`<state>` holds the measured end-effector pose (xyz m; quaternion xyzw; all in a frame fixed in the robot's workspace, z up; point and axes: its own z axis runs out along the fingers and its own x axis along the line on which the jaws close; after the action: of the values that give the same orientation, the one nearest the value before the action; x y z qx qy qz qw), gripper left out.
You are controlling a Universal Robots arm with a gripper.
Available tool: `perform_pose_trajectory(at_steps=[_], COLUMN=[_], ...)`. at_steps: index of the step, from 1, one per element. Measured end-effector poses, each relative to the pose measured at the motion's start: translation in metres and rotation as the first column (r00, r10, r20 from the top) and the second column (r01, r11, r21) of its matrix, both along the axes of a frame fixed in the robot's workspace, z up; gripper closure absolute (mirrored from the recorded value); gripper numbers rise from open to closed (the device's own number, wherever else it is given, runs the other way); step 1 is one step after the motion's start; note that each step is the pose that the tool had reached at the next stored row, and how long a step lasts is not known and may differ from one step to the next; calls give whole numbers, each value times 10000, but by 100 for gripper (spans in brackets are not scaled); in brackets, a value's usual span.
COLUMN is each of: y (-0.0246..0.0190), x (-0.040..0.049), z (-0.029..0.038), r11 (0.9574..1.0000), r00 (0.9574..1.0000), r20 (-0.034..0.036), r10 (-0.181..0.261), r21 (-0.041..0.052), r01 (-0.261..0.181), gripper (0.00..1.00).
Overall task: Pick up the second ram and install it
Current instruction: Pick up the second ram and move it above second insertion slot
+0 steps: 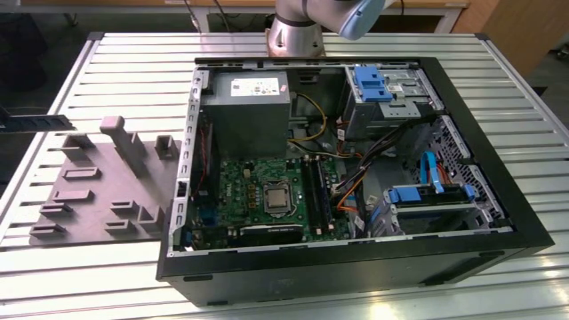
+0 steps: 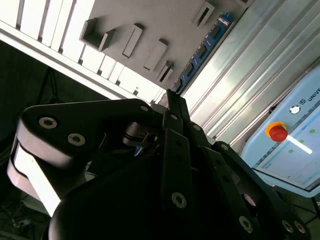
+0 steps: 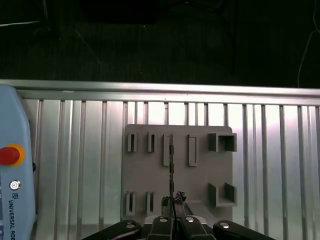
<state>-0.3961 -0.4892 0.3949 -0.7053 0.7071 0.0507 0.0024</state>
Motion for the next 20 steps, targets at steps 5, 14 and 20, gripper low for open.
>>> perform_pose_trajectory(at_steps=[5,14,20], y=[1,1,1], x=[0,20,85], z=[80,88,86], r11=[10000,10000,10000], r00=[10000,10000,10000], r20=[5,2,4], r10=[0,2,0], r21=[28,26,28], r01=[0,-2,-1], gripper=[88,88,88])
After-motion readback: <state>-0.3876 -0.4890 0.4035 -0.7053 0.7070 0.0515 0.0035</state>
